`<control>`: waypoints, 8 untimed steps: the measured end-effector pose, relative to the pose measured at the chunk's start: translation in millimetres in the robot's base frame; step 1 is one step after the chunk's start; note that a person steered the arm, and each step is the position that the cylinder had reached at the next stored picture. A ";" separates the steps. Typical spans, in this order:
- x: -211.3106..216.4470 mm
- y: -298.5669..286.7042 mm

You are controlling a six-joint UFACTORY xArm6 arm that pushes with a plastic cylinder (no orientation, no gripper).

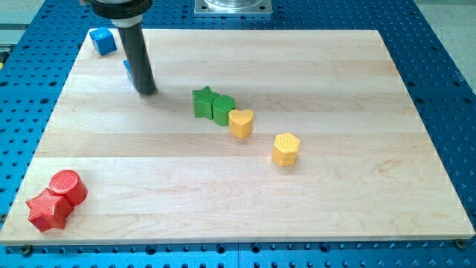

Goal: Move the triangle diagonally to the green star

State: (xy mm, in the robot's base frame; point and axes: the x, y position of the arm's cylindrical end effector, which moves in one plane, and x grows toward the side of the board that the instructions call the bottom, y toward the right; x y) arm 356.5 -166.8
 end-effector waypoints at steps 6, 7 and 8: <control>-45.9 46.3; -5.4 142.0; 44.6 224.4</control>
